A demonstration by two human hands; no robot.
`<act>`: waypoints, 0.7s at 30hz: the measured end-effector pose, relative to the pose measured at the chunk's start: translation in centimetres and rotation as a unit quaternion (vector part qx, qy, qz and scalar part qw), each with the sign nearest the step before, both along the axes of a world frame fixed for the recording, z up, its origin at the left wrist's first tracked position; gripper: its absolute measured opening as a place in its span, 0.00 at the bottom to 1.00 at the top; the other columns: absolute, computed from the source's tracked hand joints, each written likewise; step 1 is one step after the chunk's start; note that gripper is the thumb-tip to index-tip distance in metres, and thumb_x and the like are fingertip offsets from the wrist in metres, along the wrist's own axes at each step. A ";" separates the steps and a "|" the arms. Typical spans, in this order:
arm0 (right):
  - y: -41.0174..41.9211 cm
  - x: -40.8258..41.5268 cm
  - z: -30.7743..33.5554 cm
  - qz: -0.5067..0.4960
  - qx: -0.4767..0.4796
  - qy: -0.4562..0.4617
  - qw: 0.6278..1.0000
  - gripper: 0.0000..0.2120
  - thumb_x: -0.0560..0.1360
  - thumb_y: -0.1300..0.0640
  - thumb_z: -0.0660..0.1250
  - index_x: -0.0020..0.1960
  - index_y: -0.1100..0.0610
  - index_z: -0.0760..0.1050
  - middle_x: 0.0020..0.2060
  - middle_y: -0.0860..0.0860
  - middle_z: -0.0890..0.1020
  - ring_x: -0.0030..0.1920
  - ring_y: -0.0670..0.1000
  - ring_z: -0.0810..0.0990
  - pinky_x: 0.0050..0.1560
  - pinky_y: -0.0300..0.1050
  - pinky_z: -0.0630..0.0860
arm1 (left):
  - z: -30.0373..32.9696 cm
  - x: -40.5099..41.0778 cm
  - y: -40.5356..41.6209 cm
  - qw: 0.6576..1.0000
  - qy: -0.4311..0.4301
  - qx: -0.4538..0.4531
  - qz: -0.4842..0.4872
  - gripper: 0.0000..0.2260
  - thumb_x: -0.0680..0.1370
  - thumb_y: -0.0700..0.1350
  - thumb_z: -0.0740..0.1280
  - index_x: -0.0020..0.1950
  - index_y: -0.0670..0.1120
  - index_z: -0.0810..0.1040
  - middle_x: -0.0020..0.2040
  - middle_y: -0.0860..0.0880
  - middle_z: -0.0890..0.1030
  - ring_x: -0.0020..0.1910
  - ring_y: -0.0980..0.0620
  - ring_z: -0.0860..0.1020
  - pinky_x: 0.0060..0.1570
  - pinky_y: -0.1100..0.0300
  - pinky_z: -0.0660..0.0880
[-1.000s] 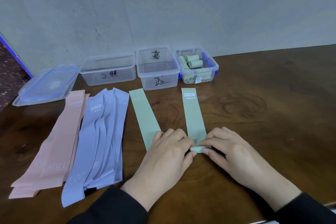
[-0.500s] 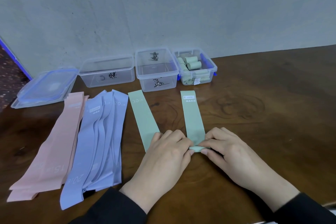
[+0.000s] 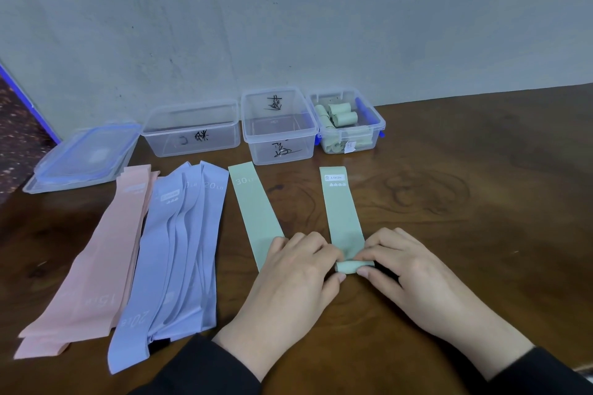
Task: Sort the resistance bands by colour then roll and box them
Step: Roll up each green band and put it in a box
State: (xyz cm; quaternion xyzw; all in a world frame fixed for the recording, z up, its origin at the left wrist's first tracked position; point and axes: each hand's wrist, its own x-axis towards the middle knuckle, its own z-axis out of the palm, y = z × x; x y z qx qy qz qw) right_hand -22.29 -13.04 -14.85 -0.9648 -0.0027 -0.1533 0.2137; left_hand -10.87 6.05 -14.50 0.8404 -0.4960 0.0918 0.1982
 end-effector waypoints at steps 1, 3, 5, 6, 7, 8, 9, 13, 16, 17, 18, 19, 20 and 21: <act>0.0 0.0 0.0 -0.002 0.000 -0.001 1.000 0.13 0.81 0.44 0.63 0.60 0.44 0.81 0.51 0.35 0.74 0.54 0.45 0.75 0.54 0.41 0.76 | 0.0 0.0 0.0 1.000 0.000 0.001 0.001 0.09 0.81 0.55 0.65 0.58 0.56 0.79 0.52 0.60 0.77 0.51 0.58 0.73 0.55 0.59 0.71; -0.1 0.0 0.0 -0.004 0.001 -0.006 1.000 0.14 0.80 0.43 0.64 0.61 0.45 0.81 0.52 0.35 0.76 0.55 0.45 0.75 0.54 0.41 0.76 | 0.1 0.0 0.0 1.000 0.000 0.003 0.003 0.09 0.82 0.55 0.63 0.58 0.56 0.80 0.52 0.59 0.77 0.51 0.58 0.73 0.55 0.59 0.71; -0.1 0.0 0.0 -0.002 0.008 -0.004 1.000 0.12 0.78 0.42 0.66 0.58 0.44 0.80 0.52 0.34 0.76 0.54 0.45 0.76 0.54 0.42 0.76 | 0.1 0.0 0.0 1.000 -0.002 0.006 0.004 0.10 0.82 0.55 0.62 0.57 0.55 0.81 0.51 0.59 0.77 0.51 0.58 0.73 0.55 0.59 0.71; -0.1 0.0 0.0 -0.002 0.011 -0.002 1.000 0.11 0.78 0.43 0.66 0.58 0.43 0.81 0.51 0.34 0.76 0.54 0.46 0.76 0.54 0.42 0.76 | 0.0 -0.1 0.0 1.000 -0.002 0.007 0.004 0.10 0.82 0.55 0.62 0.57 0.55 0.81 0.51 0.59 0.77 0.50 0.58 0.73 0.55 0.59 0.72; -0.1 0.0 0.0 -0.004 0.012 -0.001 1.000 0.11 0.78 0.43 0.66 0.58 0.43 0.81 0.51 0.34 0.76 0.55 0.46 0.76 0.54 0.42 0.76 | 0.0 -0.1 0.0 1.000 -0.001 0.006 0.005 0.10 0.82 0.55 0.61 0.57 0.56 0.81 0.51 0.59 0.77 0.50 0.58 0.73 0.55 0.59 0.72; -0.1 0.0 0.0 -0.006 0.011 0.001 1.000 0.12 0.78 0.43 0.66 0.58 0.44 0.81 0.51 0.34 0.75 0.55 0.46 0.75 0.53 0.42 0.76 | 0.1 -0.1 0.0 1.000 0.002 0.005 0.005 0.11 0.82 0.56 0.61 0.57 0.56 0.81 0.52 0.60 0.77 0.51 0.58 0.73 0.55 0.59 0.71; -0.1 0.0 0.0 -0.009 0.010 0.002 1.000 0.13 0.79 0.43 0.65 0.59 0.44 0.82 0.51 0.35 0.74 0.55 0.46 0.75 0.53 0.41 0.76 | 0.1 0.0 0.0 1.000 0.007 0.004 0.005 0.11 0.81 0.56 0.62 0.59 0.56 0.80 0.53 0.60 0.77 0.52 0.59 0.73 0.56 0.59 0.71; 0.1 0.0 0.0 -0.011 -0.002 0.003 1.000 0.15 0.81 0.43 0.61 0.61 0.44 0.82 0.51 0.35 0.74 0.54 0.45 0.74 0.52 0.41 0.76 | 0.1 0.0 0.0 1.000 0.016 0.006 0.003 0.10 0.81 0.56 0.64 0.59 0.57 0.78 0.55 0.60 0.77 0.54 0.59 0.73 0.58 0.59 0.70; 0.0 0.0 -0.1 -0.015 -0.011 0.004 1.000 0.16 0.82 0.41 0.58 0.62 0.44 0.80 0.52 0.34 0.75 0.54 0.43 0.75 0.54 0.44 0.75 | 0.1 0.1 0.0 1.000 0.017 0.007 0.004 0.10 0.82 0.55 0.62 0.58 0.56 0.79 0.54 0.60 0.77 0.53 0.59 0.73 0.57 0.59 0.71; 0.0 0.0 -0.1 -0.015 -0.008 0.006 1.000 0.16 0.81 0.39 0.59 0.61 0.43 0.79 0.52 0.34 0.75 0.54 0.44 0.75 0.54 0.44 0.75 | 0.1 0.1 0.1 1.000 0.017 0.005 0.005 0.10 0.82 0.55 0.62 0.58 0.55 0.79 0.53 0.60 0.77 0.52 0.59 0.73 0.56 0.59 0.71; -0.1 0.0 0.0 -0.014 -0.005 0.009 1.000 0.15 0.80 0.37 0.60 0.60 0.42 0.78 0.52 0.34 0.75 0.54 0.44 0.75 0.55 0.45 0.75 | 0.1 0.1 0.1 1.000 0.017 0.003 0.006 0.11 0.82 0.55 0.60 0.58 0.56 0.79 0.53 0.60 0.77 0.52 0.59 0.73 0.56 0.59 0.71; -0.1 0.0 0.0 -0.012 -0.002 0.013 1.000 0.14 0.79 0.37 0.61 0.58 0.41 0.78 0.52 0.34 0.75 0.54 0.44 0.75 0.55 0.45 0.74 | 0.0 0.0 0.1 1.000 0.018 0.002 0.006 0.11 0.83 0.55 0.59 0.59 0.56 0.79 0.53 0.60 0.77 0.52 0.59 0.72 0.56 0.59 0.70; -0.1 0.0 0.0 -0.011 0.000 0.014 1.000 0.12 0.79 0.38 0.62 0.57 0.41 0.78 0.51 0.34 0.75 0.54 0.44 0.75 0.55 0.45 0.74 | 0.0 0.0 0.1 1.000 0.019 0.004 0.006 0.12 0.83 0.56 0.58 0.59 0.56 0.79 0.54 0.60 0.76 0.53 0.59 0.72 0.57 0.59 0.70; -0.1 0.0 0.0 -0.012 0.002 0.012 1.000 0.13 0.79 0.38 0.62 0.57 0.41 0.79 0.51 0.34 0.74 0.54 0.45 0.75 0.55 0.45 0.74 | -0.1 0.0 0.0 1.000 0.020 0.005 0.007 0.13 0.83 0.56 0.57 0.60 0.56 0.79 0.55 0.60 0.76 0.53 0.59 0.72 0.58 0.59 0.70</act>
